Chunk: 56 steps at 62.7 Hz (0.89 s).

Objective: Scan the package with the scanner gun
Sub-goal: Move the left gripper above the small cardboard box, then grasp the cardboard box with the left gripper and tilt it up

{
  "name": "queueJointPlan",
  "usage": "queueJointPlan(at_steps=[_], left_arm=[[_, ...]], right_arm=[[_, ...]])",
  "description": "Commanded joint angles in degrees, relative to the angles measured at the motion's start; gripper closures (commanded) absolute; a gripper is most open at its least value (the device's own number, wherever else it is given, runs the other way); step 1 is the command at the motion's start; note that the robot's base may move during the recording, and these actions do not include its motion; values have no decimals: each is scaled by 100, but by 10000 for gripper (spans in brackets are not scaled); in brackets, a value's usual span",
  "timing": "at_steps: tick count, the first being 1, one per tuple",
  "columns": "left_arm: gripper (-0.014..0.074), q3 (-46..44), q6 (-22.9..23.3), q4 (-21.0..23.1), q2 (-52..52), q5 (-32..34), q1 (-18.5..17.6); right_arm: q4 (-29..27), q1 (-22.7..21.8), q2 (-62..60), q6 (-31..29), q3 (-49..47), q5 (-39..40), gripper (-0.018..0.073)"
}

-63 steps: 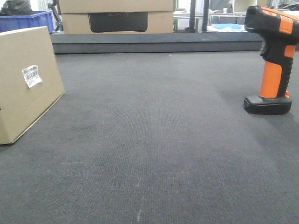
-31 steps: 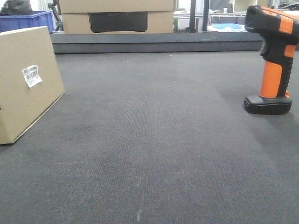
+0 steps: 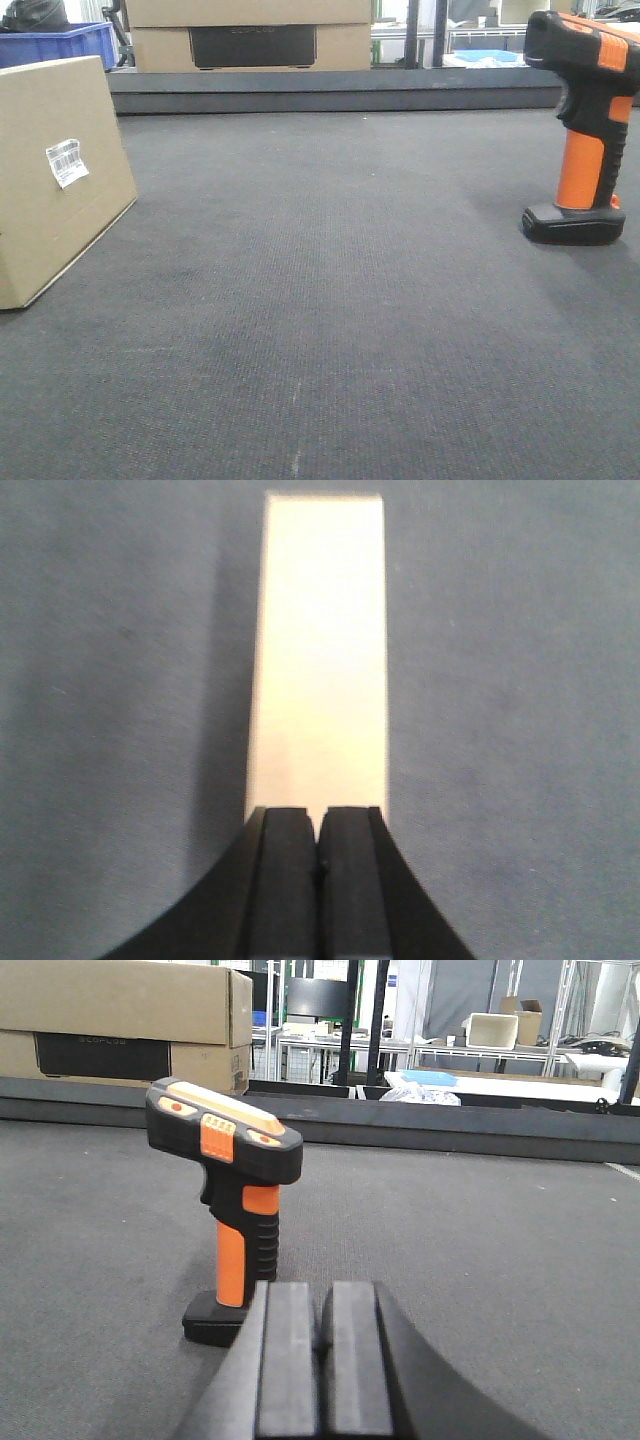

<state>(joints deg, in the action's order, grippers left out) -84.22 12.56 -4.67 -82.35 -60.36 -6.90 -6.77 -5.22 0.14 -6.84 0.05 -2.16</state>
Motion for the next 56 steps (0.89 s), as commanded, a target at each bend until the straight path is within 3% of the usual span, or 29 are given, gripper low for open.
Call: queueJointPlan(at_steps=[1,8,14,20,29,56], left_arm=[[707,-62,163,42,-139,-47,-160],[657,-62,163,-162,-241,-34,-354],[472,-62,163,-347,-279,-34,-453],[200,-62,163,-354,-360,-22,-479],[6,-62,330,-369,-594,-148,-435],[18,-50,388,-447,-1432,-356,-348]], right_arm=[[38,-27,-14,-16,-5,130,721],[38,-27,-14,-16,-5,130,721],[38,-27,-14,-16,-5,130,721],[38,-27,-14,-16,-5,130,721],[38,-27,-14,-16,-5,130,721],[38,-27,-14,-16,-5,130,721]])
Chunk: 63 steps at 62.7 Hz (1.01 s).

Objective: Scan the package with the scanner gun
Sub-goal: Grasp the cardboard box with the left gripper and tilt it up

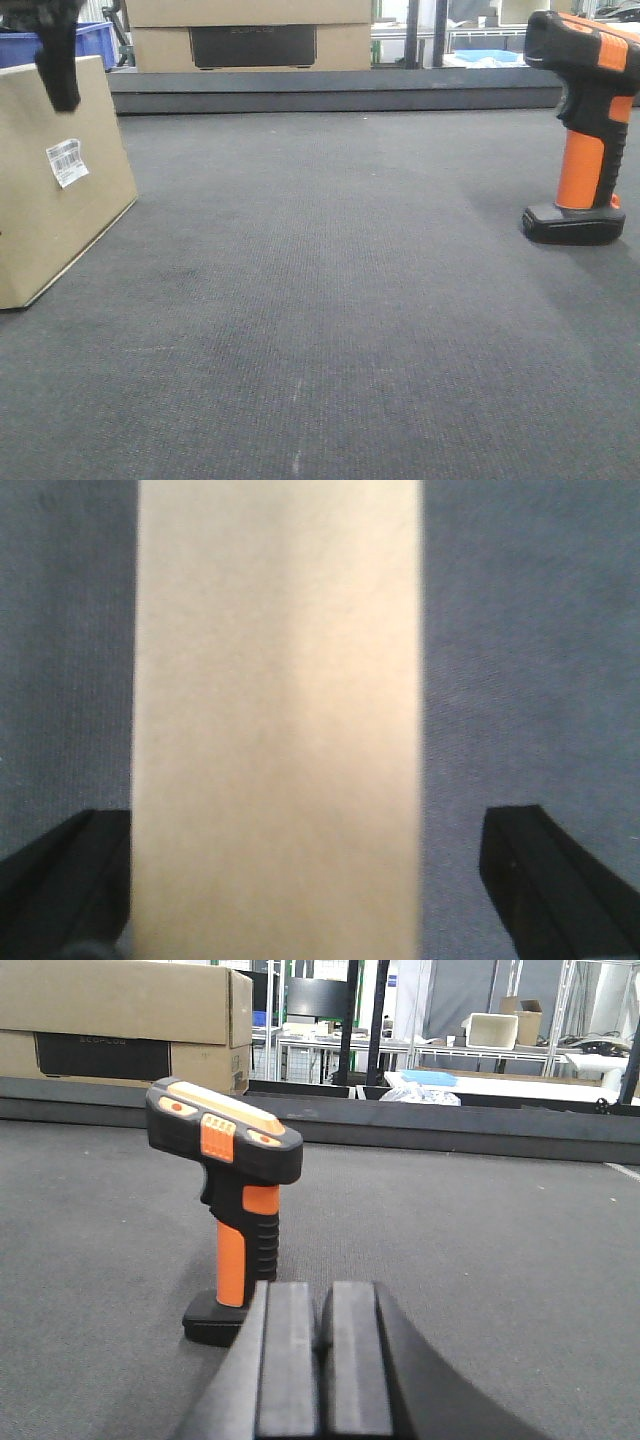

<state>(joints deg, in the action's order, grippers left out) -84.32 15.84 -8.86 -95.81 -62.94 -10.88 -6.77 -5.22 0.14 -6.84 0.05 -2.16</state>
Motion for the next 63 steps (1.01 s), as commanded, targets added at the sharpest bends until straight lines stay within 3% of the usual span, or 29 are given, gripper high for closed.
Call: queueJointPlan(at_steps=[1,7,13,30,38,48,57,63], left_arm=[[18,-40,61,-28,-104,-109,50],[30,-28,61,-16,-139,-122,98],[118,-28,61,18,-139,-134,144],[708,-49,61,191,-139,-188,212],[707,-219,61,400,-85,-279,212],[707,-546,61,1050,103,-331,44],[707,-586,140,1774,254,-41,-388],[707,-504,469,1916,254,401,-725]], right_arm=[[38,-27,-14,-16,-5,130,721],[38,-27,-14,-16,-5,130,721],[38,-27,-14,-16,-5,130,721],[38,-27,-14,-16,-5,130,721],[38,-27,-14,-16,-5,130,721],[38,-27,-14,-16,-5,130,721],[38,-27,-14,-16,-5,130,721],[38,-27,-14,-16,-5,130,721]])
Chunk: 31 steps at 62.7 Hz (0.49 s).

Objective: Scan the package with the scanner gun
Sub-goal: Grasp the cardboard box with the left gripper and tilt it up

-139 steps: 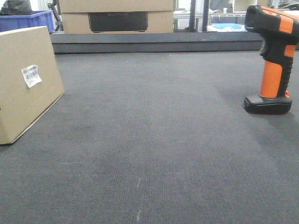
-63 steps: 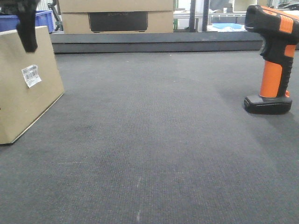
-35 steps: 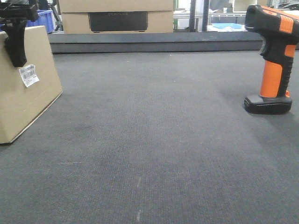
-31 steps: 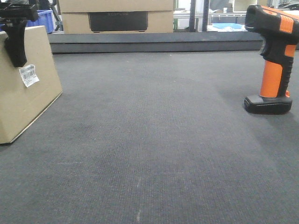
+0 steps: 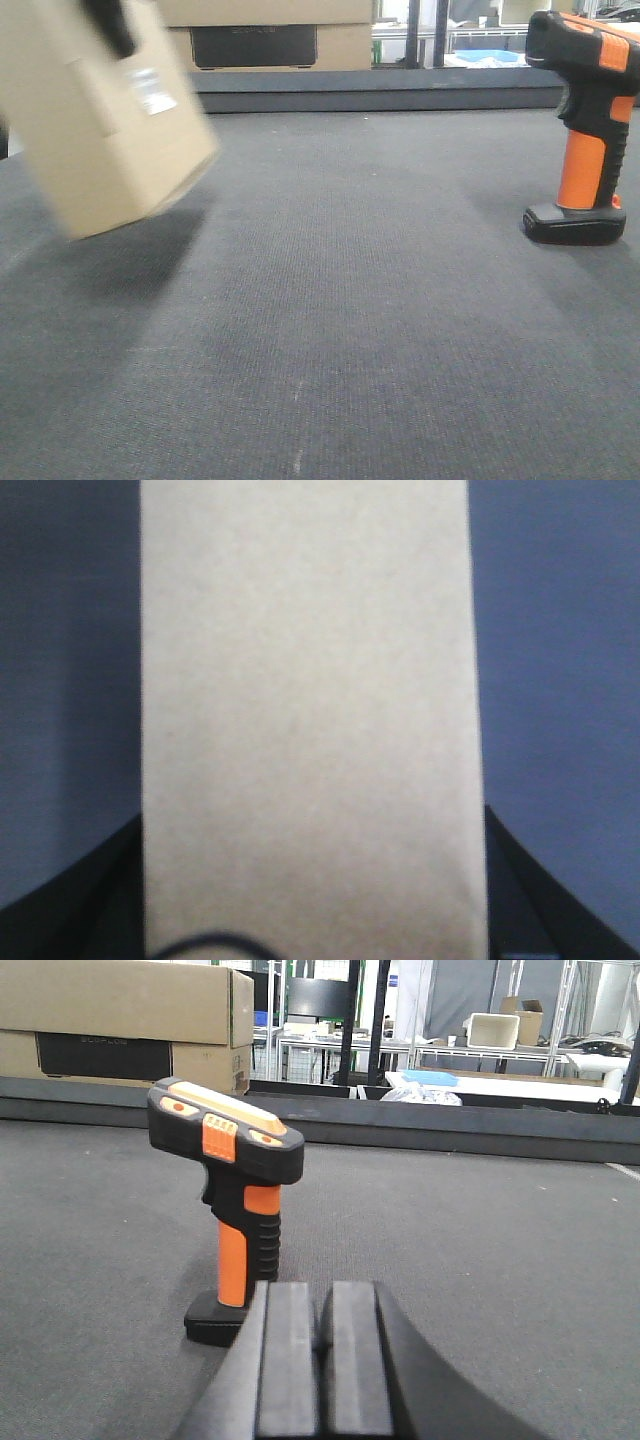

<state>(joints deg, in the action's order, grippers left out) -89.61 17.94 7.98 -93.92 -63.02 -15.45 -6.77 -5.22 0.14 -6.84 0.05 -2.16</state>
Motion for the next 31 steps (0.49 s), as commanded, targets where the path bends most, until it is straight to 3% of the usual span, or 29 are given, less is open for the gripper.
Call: queueJointPlan(at_steps=[1,12,31], left_arm=[[707,54,303,232,65,472,-309],[707,441,521,232,36,951,-645],[707,1011,521,232,-8,1428,-641]], right_arm=[[38,-27,-14,-16,-5,130,721],[38,-27,-14,-16,-5,130,721],[38,-27,-14,-16,-5,130,721]])
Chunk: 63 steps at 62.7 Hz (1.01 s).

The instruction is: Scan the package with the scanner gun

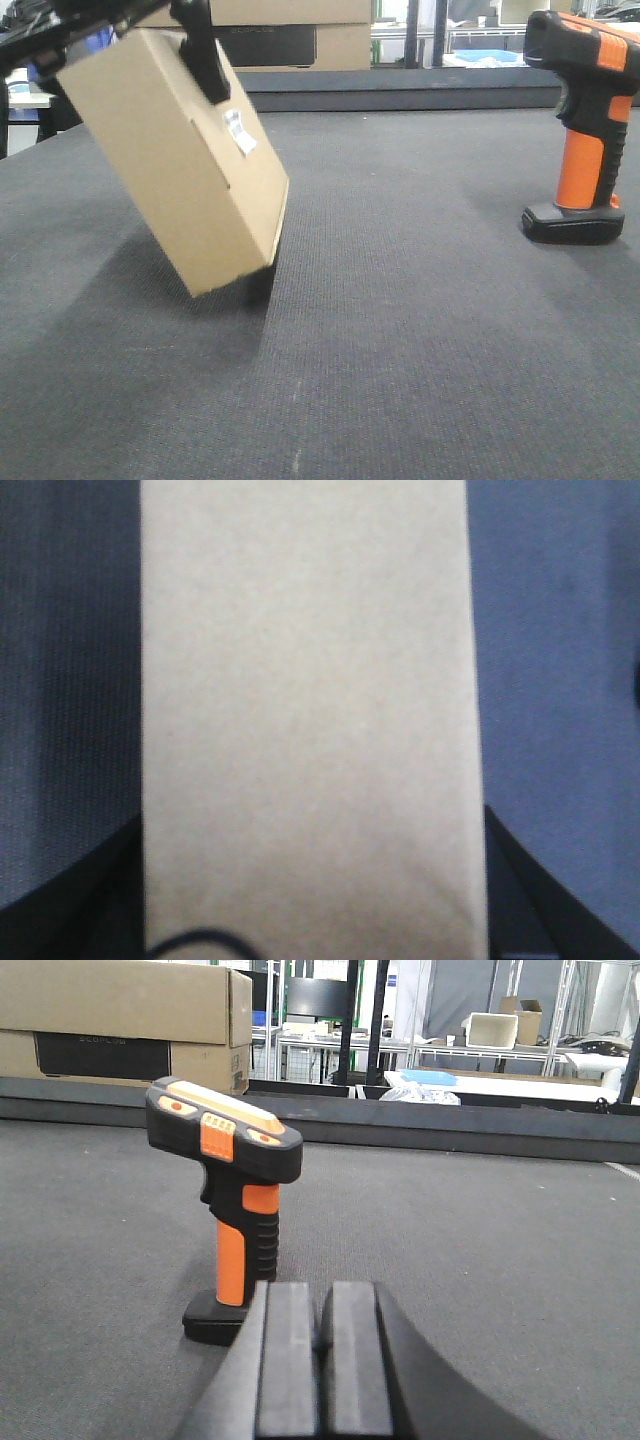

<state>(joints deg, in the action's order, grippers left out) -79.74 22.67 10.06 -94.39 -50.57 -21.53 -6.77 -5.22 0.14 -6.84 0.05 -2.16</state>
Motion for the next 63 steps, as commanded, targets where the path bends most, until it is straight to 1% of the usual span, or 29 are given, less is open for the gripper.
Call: queueJointPlan(at_steps=[1,8,13,16,19,22,27,35,43,49,58,63], left_arm=[[707,24,48,24,39,184,-34],[707,22,27,-9,39,198,-34],[707,22,0,-22,39,198,-34],[707,22,0,-22,39,198,-34],[707,22,-12,-22,39,198,-34],[707,22,-24,-22,39,198,-34],[707,22,-153,42,39,198,-34],[707,22,-312,80,39,198,-34],[707,22,-309,80,39,286,-34],[707,22,-309,80,39,349,-34],[707,22,-309,145,39,478,-34],[707,22,-309,145,39,535,-34]], right_arm=[[38,-27,-14,-16,-5,130,721],[65,-27,-14,-16,-5,175,721],[2,-36,-14,-16,-5,732,721],[1,-5,-14,-16,-58,736,721],[1,5,-14,-16,-329,399,721],[1,5,-14,-16,-721,-144,721],[1,5,109,-16,-1337,-825,721],[1,5,807,-16,-2107,-1237,721],[-436,5,1657,-16,-2567,-1421,721],[-714,5,2405,-16,-2644,-1363,721],[-813,5,3367,-16,-2644,-1146,721],[-990,5,3840,-16,-2644,-917,721]])
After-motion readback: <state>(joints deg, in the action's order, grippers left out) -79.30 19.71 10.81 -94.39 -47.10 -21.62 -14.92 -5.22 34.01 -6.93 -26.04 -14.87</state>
